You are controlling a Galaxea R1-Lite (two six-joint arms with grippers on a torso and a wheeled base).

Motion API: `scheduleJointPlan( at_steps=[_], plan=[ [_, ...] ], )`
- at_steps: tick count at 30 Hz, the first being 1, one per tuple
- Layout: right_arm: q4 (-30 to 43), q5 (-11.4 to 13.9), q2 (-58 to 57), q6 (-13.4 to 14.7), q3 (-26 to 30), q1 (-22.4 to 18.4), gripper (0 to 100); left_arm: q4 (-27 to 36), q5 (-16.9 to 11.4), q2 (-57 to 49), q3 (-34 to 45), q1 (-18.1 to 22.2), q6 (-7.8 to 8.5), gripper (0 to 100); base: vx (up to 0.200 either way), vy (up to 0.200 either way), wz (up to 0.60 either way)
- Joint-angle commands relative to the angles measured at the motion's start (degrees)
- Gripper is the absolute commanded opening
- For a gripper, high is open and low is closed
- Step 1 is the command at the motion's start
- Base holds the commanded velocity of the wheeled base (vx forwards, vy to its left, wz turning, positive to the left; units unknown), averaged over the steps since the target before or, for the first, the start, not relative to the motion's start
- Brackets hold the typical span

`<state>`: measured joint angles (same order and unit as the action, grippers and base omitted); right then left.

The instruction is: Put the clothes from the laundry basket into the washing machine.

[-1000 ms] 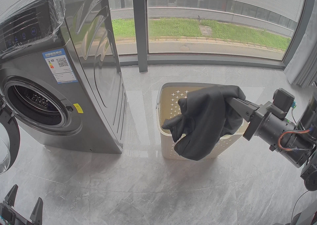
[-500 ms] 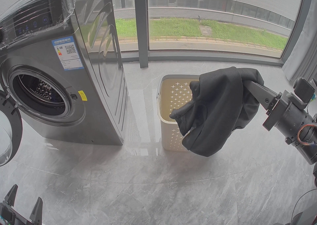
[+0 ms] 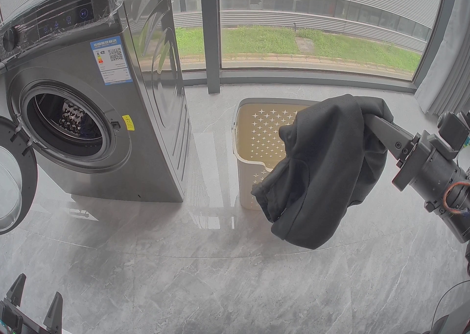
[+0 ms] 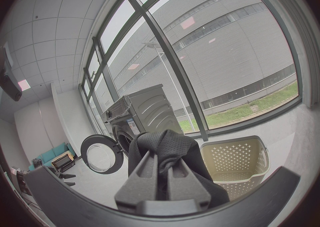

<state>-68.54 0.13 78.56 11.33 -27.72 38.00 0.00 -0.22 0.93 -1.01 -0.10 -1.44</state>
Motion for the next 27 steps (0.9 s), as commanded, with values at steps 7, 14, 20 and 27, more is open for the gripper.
scheduleJointPlan(
  at_steps=[7,14,20,27],
  plan=[
    [0.0,0.0,0.2,0.0,0.0,0.2,0,0.0,0.0,-0.9,1.0,0.0,-0.41,100,0.000,0.200,0.00],
    [0.0,0.0,0.2,0.0,0.0,0.2,0,0.0,0.0,-0.9,0.9,0.0,-0.50,100,0.000,0.200,0.00],
    [0.0,0.0,0.4,0.1,0.1,0.2,0,0.0,0.0,-0.9,0.9,0.0,-0.50,100,0.000,0.200,0.00],
    [0.0,0.0,0.5,0.1,0.5,0.1,0,0.0,0.0,-0.9,0.9,0.0,-0.58,100,0.000,0.200,0.00]
  ],
)
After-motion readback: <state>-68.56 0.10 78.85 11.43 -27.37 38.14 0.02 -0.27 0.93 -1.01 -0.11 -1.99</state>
